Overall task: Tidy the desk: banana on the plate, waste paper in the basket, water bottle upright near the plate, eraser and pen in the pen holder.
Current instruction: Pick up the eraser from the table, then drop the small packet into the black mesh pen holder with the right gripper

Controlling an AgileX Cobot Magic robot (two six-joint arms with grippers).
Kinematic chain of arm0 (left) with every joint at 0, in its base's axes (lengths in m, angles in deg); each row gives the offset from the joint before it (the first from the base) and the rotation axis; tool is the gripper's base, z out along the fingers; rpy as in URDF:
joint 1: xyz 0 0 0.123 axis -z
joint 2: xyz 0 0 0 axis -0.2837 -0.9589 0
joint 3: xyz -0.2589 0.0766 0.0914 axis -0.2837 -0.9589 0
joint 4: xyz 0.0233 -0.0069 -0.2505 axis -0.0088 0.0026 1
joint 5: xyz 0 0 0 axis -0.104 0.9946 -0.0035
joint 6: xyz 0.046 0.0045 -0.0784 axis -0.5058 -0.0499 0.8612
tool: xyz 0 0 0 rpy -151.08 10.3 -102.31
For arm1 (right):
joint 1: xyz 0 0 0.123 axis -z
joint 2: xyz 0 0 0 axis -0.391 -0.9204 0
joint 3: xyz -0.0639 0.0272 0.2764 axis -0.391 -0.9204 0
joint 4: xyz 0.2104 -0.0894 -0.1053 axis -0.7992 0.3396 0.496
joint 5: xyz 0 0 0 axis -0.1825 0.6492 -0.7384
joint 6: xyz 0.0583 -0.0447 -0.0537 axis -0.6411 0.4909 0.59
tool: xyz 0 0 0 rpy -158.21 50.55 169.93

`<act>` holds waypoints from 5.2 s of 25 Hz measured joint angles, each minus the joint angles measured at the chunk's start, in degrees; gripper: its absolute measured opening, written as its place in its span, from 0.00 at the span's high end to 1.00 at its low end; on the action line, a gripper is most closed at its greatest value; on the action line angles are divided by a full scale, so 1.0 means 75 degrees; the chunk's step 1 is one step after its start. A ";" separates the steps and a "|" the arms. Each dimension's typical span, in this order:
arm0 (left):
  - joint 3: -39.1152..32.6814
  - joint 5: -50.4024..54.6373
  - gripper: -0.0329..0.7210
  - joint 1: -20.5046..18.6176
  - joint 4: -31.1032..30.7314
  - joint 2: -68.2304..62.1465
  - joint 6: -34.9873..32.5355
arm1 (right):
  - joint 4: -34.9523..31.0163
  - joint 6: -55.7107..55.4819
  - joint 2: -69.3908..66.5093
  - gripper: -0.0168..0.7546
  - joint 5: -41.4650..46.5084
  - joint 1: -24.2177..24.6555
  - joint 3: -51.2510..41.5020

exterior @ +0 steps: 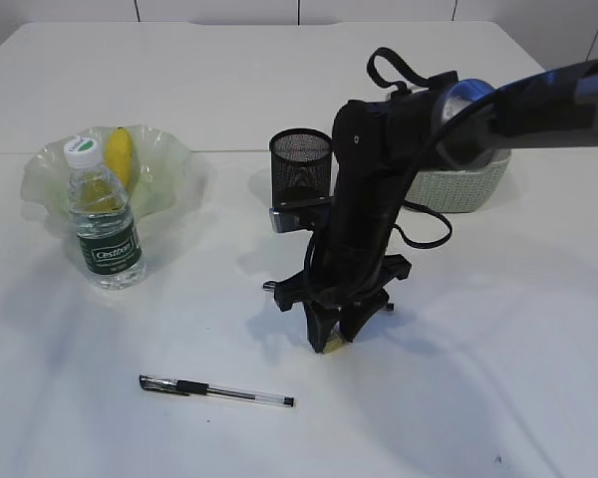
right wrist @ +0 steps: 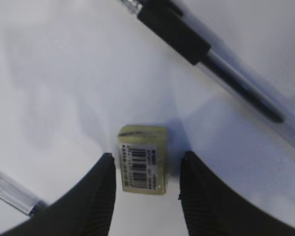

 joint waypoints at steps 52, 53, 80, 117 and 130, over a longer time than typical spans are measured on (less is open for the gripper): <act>0.0000 0.0061 0.99 -0.0167 -0.0213 0.0000 0.0000 | 0.0352 0.0046 -0.0355 0.69 -0.0054 0.0000 0.0657; 0.0000 0.0067 0.99 -0.0167 -0.0213 0.0000 0.0000 | 0.0356 0.0046 -0.0366 0.70 0.0004 0.0000 0.0758; 0.0000 0.0096 0.99 -0.0167 -0.0217 0.0000 0.0000 | 0.1261 0.0046 -0.0373 0.70 0.0968 0.0000 0.4221; 0.0000 -0.0043 0.82 -0.0167 0.0000 0.0000 0.0000 | 0.1876 -0.0415 -0.0390 0.70 -0.1652 0.0698 0.4895; 0.0000 -0.0091 0.70 -0.0179 0.0016 0.0000 0.0000 | 0.1851 -0.0415 -0.0899 0.70 -0.1729 0.0698 0.4910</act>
